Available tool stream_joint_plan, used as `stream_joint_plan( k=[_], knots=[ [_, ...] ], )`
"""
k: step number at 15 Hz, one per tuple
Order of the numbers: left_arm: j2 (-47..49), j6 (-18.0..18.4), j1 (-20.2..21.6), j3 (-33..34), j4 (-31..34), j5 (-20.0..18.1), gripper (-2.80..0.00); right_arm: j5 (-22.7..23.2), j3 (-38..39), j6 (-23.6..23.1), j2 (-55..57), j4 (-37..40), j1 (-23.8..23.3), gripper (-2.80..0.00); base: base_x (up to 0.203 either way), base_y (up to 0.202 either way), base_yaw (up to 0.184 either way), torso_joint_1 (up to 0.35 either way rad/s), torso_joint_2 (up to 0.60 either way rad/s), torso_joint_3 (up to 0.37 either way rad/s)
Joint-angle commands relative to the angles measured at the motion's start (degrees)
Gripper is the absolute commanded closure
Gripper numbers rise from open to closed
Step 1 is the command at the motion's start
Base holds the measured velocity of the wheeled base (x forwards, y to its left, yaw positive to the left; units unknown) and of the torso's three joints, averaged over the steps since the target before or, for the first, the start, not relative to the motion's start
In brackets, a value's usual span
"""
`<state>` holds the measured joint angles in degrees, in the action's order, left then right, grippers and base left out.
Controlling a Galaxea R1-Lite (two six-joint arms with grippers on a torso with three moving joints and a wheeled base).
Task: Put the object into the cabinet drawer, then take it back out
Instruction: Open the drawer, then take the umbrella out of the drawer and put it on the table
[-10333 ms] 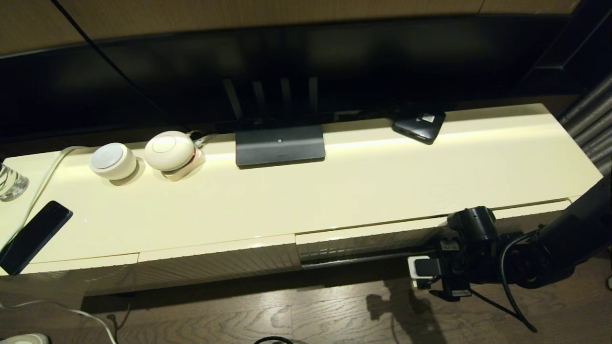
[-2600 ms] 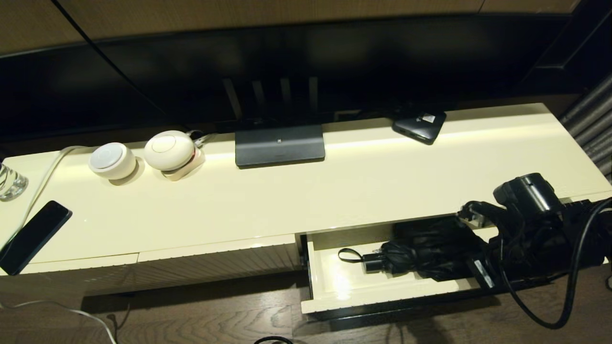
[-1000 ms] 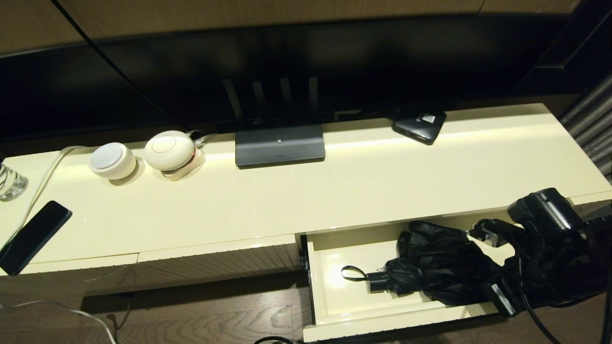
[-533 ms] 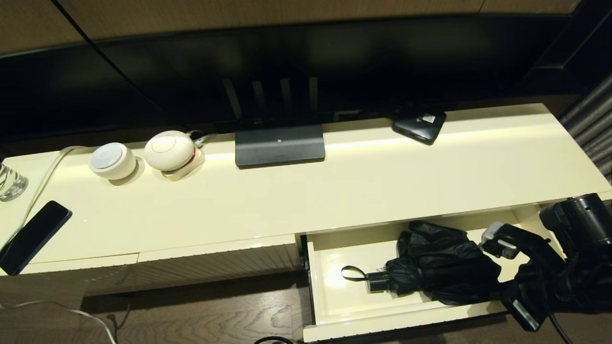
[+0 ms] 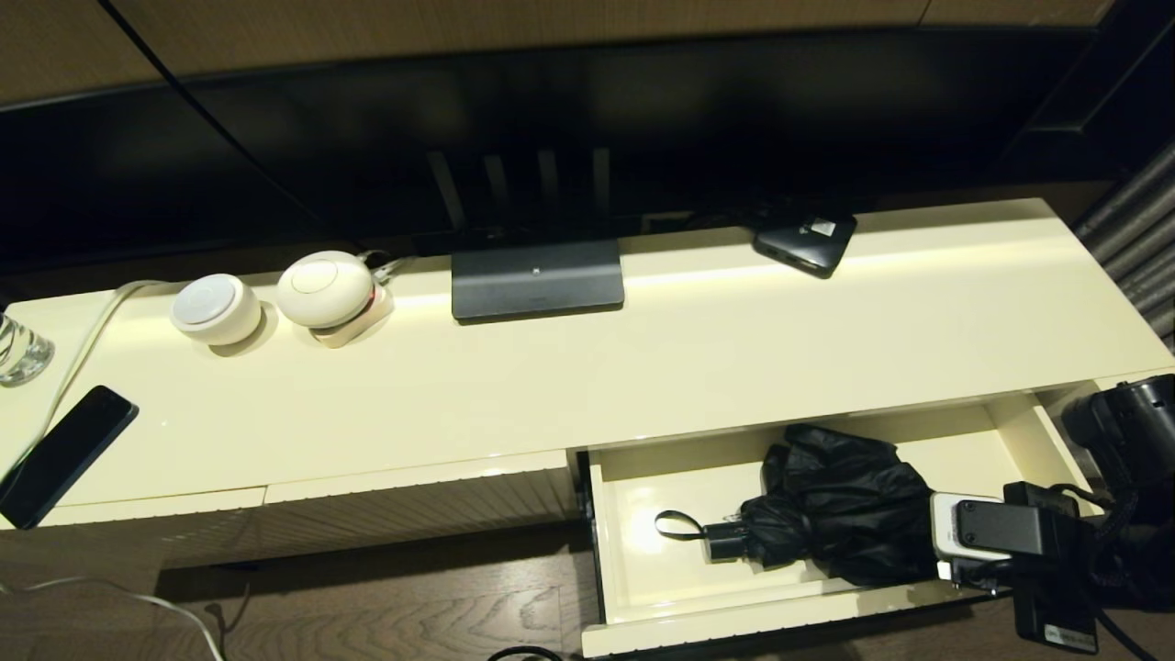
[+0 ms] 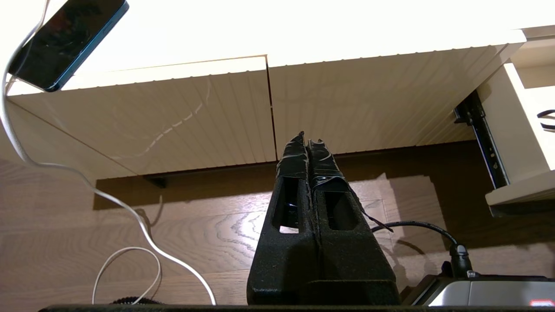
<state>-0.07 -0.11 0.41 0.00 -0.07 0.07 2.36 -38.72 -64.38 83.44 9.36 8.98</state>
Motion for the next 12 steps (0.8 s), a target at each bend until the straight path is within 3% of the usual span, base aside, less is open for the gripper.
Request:
stream_joint_plan(
  k=[1, 5, 9, 12],
  knots=[
    [0.07, 0.02, 0.02, 0.18, -0.01, 0.01, 0.00, 0.01, -2.71, -10.58, 2.53, -0.14, -0.30, 0.00, 0.000, 0.000, 0.000, 0.000, 0.00, 0.000],
    [0.07, 0.02, 0.02, 0.18, 0.07, 0.01, 0.00, 0.24, -7.99, -27.19, 7.98, -0.01, -0.73, 0.00, 0.000, 0.000, 0.000, 0.000, 0.00, 0.000],
    [0.07, 0.02, 0.02, 0.18, -0.01, 0.01, 0.00, 0.12, -11.72, -30.70, 11.79, 0.82, -0.71, 0.00, 0.000, 0.000, 0.000, 0.000, 0.00, 0.000],
    [0.07, 0.02, 0.02, 0.18, -0.01, 0.01, 0.00, 0.04, -15.37, -32.64, 11.75, 6.62, -0.42, 0.00, 0.000, 0.000, 0.000, 0.000, 0.00, 0.000]
  ],
)
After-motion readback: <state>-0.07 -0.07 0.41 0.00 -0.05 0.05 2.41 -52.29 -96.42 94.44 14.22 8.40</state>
